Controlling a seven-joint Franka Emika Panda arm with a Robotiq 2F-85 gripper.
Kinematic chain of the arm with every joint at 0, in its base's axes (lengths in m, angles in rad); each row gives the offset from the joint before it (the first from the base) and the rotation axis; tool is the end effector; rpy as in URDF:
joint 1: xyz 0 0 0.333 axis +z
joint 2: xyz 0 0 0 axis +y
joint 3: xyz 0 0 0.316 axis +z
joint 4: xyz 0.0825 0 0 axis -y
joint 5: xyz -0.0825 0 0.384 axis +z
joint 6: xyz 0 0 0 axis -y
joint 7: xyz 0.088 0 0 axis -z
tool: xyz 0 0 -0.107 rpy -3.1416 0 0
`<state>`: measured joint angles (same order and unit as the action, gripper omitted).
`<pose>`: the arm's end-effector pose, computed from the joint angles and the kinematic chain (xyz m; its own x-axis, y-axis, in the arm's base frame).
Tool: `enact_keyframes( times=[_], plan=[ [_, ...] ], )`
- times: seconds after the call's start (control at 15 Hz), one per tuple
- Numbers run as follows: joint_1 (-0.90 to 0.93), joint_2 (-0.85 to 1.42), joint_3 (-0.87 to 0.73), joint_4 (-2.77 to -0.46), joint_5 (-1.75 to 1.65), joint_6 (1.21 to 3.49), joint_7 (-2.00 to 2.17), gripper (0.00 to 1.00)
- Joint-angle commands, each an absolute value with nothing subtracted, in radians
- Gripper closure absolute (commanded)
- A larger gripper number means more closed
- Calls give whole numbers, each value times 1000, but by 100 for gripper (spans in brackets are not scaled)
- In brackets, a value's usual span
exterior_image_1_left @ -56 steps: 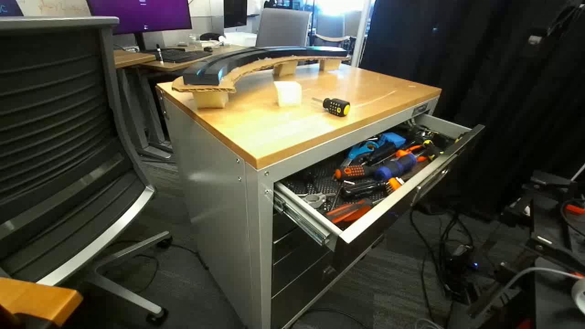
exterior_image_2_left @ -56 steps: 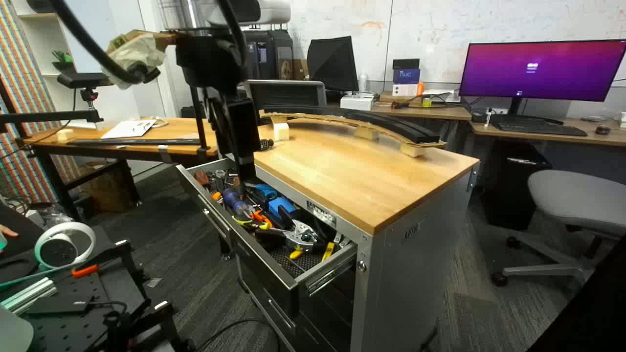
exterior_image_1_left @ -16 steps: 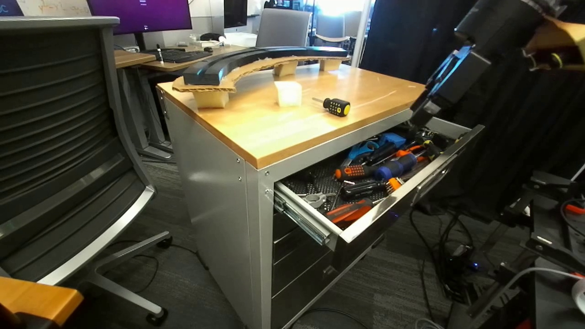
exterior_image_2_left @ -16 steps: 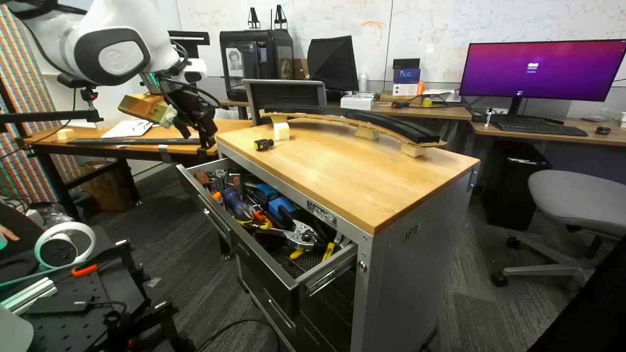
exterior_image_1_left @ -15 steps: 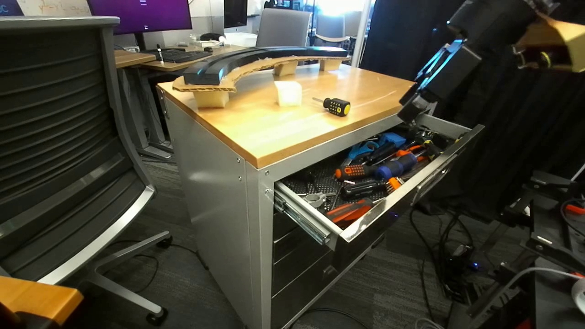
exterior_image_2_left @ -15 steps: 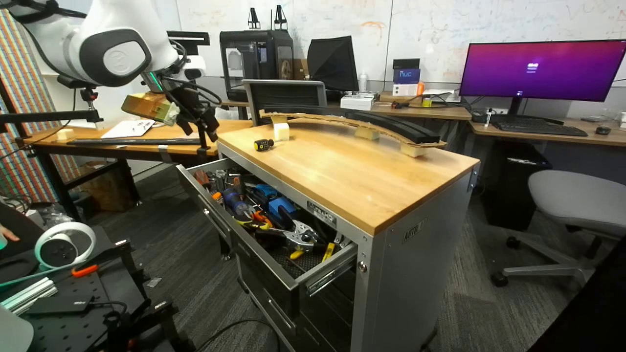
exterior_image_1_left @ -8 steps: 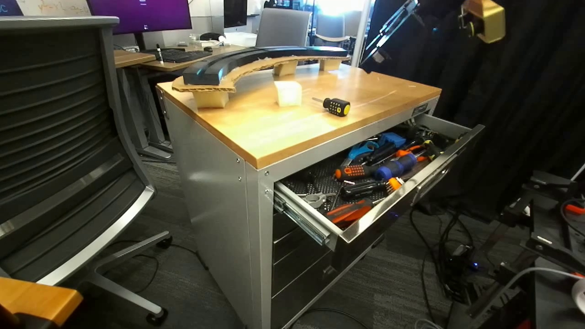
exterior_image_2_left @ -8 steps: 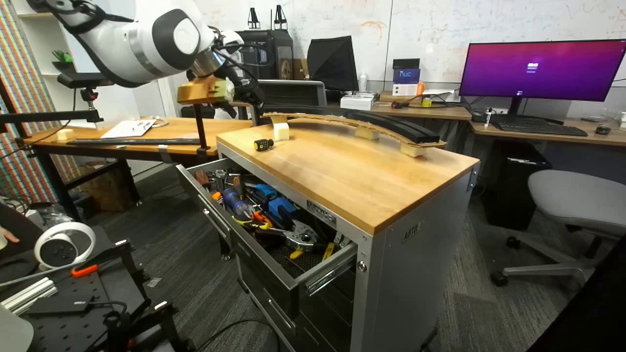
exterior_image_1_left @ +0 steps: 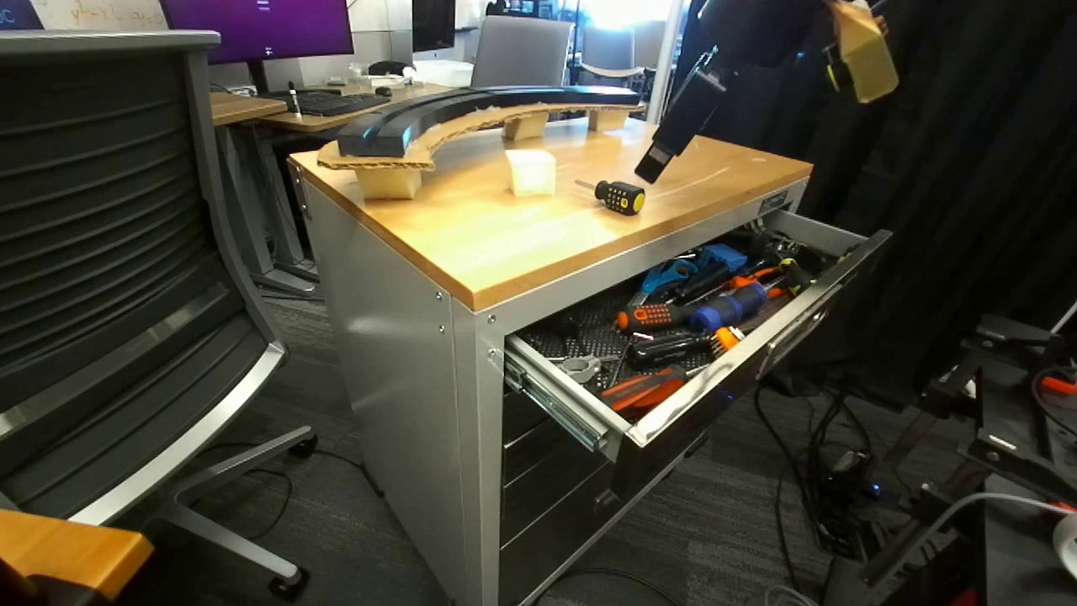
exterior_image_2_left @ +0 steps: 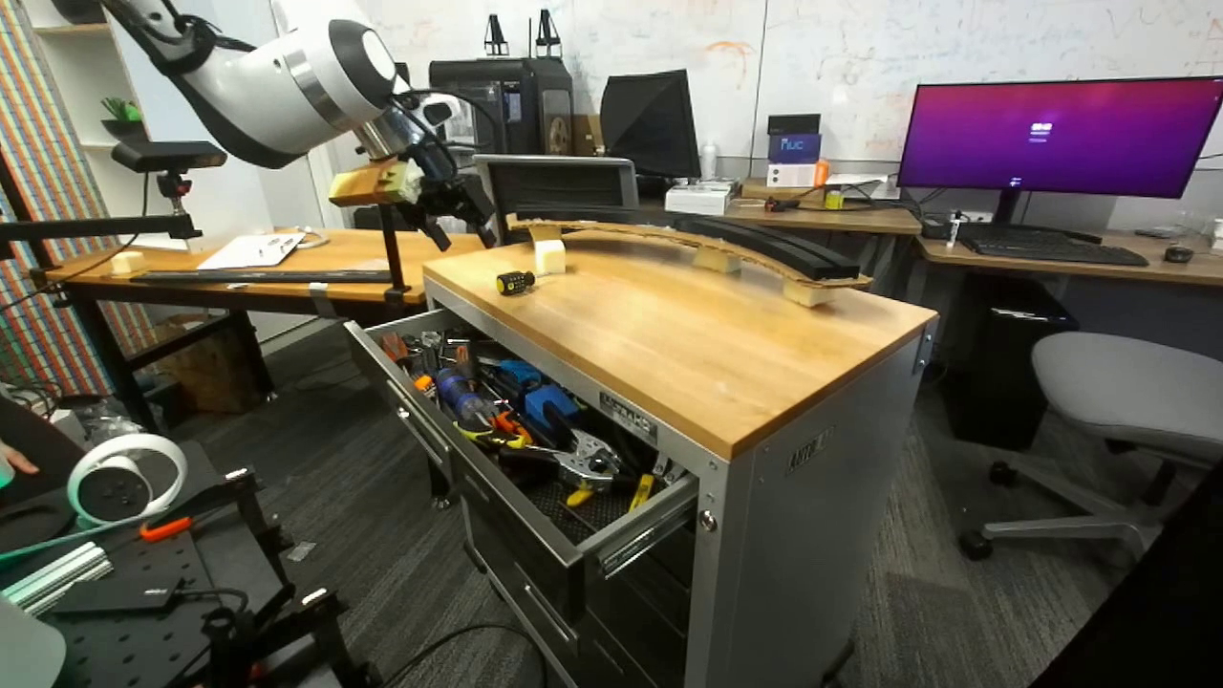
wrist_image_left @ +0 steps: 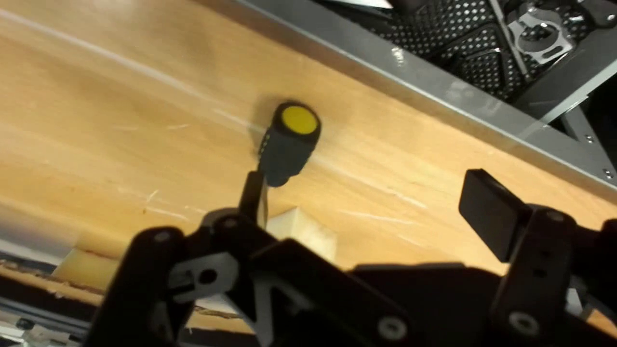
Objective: Put the screwdriver in the open drawer and then close the drawer
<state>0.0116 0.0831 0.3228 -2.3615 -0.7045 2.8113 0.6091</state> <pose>0.4904 0.2033 0.3269 0.8383 0.3491 0.4188 0.2936 -0.9363 0.1927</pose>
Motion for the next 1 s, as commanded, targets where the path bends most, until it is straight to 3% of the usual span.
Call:
enact_keyframes(
  times=[0.0,0.4,0.8,0.87,0.93],
  plan=[
    [65,176,301,-2261,-892,2803,826,0],
    [109,261,233,-2151,-1294,2780,1137,0],
    [106,313,229,-2115,-1373,2690,1229,0],
    [106,325,236,-2109,-1356,2679,1228,25],
    [105,331,238,-2108,-1353,2674,1233,26]
  ],
)
